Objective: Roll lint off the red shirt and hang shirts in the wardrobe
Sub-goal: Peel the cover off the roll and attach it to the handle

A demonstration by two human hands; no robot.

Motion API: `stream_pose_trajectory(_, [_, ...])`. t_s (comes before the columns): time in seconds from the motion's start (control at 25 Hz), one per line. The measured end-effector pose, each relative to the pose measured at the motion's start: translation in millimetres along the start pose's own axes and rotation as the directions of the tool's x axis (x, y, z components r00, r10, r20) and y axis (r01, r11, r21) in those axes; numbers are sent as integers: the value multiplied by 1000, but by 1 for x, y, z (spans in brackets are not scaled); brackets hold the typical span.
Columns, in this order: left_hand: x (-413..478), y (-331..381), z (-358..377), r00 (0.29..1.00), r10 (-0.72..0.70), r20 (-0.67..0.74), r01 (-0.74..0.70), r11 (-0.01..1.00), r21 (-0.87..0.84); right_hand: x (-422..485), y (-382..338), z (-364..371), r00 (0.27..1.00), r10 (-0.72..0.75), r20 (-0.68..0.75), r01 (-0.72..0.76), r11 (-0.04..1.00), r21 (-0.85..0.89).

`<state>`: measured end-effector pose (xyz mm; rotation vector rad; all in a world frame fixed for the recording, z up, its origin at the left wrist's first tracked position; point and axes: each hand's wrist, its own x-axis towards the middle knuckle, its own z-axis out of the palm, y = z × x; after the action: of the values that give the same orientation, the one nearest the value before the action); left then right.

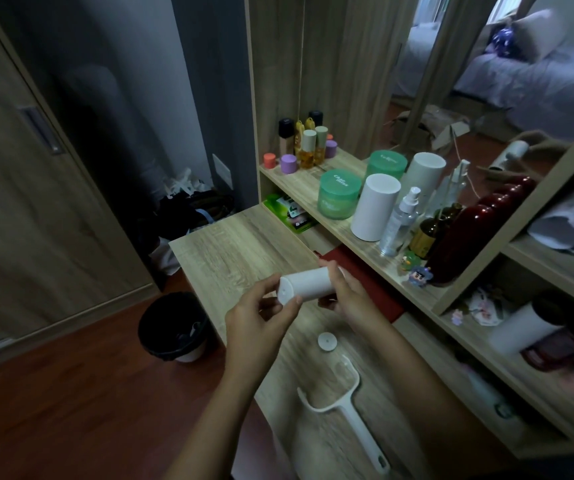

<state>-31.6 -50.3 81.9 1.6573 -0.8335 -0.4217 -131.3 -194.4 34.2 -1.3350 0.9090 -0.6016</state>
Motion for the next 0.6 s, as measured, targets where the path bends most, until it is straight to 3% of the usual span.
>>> stream_pose_trajectory(0.08, [3,-1,-4,996,-1,-89,3,1000,18,7,10,1,998,54,-12,-53,998,39])
stream_pose_trajectory(0.12, [5,-2,-7,993,-11,-116,14,1000,20,11,21,-1,998,58,-34,-60,995,-75])
stream_pose_trajectory(0.16, [6,-2,-10,991,-20,-129,23,999,22,15,37,-6,998,42,-45,-53,954,-295])
stream_pose_trajectory(0.24, [7,-2,-15,990,-23,-136,27,999,30,22,77,-16,999,36,40,6,671,-741])
stream_pose_trajectory(0.28, [7,-2,-17,990,-20,-140,25,999,34,25,96,-17,992,85,90,34,518,-855])
stream_pose_trajectory(0.32, [7,-1,-18,989,-16,-145,22,999,40,27,111,-16,986,124,113,55,398,-916])
stream_pose_trajectory(0.4, [8,-1,-19,987,-8,-158,17,998,54,30,127,-10,986,122,113,79,259,-963])
stream_pose_trajectory(0.6, [10,-5,-20,985,-47,-167,54,998,37,37,133,1,996,58,72,62,163,-985])
